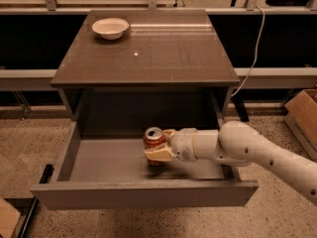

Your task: Place coke can into top drawer

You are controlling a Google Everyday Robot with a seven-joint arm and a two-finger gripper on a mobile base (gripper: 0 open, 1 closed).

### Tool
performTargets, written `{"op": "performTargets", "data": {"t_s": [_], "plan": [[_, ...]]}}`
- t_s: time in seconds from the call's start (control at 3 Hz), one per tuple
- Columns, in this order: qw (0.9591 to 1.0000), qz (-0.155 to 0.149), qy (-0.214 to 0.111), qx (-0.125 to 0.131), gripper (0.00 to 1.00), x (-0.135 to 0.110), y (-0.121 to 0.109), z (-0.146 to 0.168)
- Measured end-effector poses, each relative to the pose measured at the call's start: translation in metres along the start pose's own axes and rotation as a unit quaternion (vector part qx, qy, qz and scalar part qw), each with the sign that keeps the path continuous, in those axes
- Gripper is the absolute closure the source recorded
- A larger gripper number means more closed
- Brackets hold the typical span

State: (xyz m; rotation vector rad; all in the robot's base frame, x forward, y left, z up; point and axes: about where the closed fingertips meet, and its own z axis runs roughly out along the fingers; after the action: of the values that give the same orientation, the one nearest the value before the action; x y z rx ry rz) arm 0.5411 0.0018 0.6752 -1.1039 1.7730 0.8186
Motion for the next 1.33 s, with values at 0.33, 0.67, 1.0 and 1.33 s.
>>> {"op": "performTargets", "data": {"t_s": [0.33, 0.67, 1.0, 1.33], "plan": [[1.0000, 0.000, 0.000, -0.002, 0.05, 0.000, 0.001, 0.001], [1.0000, -0.001, 0.000, -0.003, 0.00, -0.001, 0.002, 0.002], [1.0000, -0.001, 0.000, -0.003, 0.00, -0.001, 0.002, 0.002], [0.9998, -0.011, 0.014, -0.008, 0.00, -0.004, 0.000, -0.019]]}}
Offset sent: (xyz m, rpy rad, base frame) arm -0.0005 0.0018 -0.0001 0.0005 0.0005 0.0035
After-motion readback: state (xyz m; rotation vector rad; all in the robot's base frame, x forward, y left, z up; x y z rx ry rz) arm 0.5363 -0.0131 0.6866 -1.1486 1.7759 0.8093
